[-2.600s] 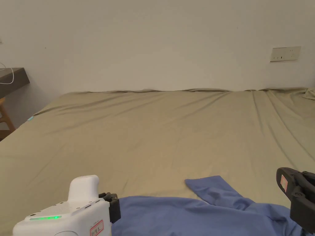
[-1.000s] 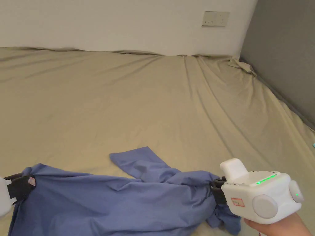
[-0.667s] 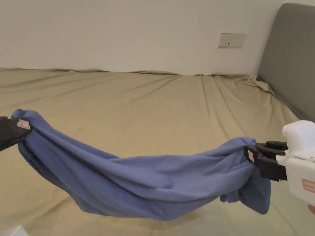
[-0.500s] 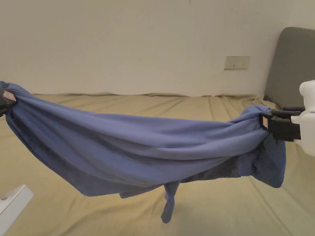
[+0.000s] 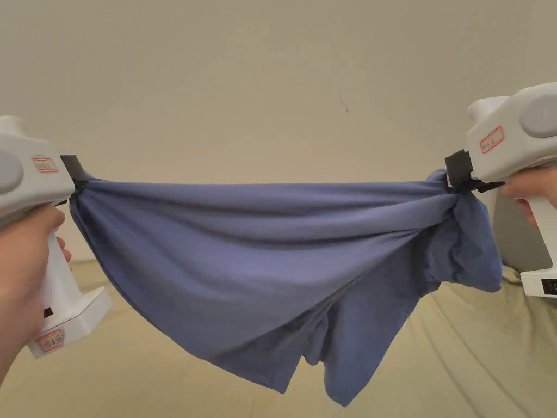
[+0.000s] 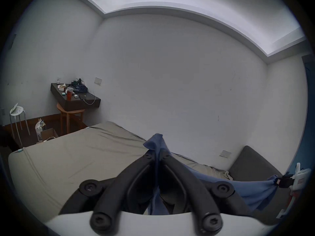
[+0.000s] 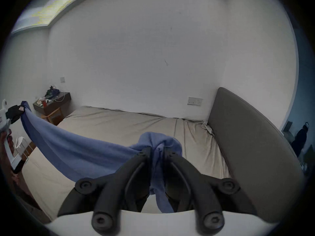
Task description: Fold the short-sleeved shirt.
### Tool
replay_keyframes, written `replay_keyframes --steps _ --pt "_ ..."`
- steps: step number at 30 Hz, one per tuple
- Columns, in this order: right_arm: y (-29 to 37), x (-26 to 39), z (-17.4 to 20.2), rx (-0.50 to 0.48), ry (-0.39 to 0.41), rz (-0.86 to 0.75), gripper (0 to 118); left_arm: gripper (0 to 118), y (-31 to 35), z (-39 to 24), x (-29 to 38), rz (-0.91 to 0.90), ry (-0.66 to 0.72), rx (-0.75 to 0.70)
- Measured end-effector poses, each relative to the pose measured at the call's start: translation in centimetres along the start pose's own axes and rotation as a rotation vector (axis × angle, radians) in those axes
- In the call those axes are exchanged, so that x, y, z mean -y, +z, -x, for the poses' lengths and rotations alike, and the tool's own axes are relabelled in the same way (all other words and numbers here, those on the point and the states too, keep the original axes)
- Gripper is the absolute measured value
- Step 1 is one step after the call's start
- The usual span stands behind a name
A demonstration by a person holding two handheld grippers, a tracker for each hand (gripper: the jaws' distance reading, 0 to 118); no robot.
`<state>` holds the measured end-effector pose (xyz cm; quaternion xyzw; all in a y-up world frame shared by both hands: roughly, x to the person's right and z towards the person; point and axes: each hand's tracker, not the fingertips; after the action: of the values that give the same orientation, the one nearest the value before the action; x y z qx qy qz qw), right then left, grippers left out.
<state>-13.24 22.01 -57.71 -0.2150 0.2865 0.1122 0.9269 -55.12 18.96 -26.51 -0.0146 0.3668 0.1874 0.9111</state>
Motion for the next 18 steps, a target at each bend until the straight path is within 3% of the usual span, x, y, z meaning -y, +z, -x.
replay_keyframes --steps 9,16,18 --pt "-5.8 2.4 1.5 0.028 0.048 0.063 17 2 -5.7 -0.4 3.9 0.113 -0.075 -0.024" --pt "-10.7 15.0 2.7 -0.06 0.048 0.19 17 2 -7.0 3.6 15.4 0.335 -0.075 -0.024" --pt "-10.9 19.7 2.8 -0.113 0.014 0.236 17 2 -6.0 4.9 19.0 0.387 -0.125 -0.01"
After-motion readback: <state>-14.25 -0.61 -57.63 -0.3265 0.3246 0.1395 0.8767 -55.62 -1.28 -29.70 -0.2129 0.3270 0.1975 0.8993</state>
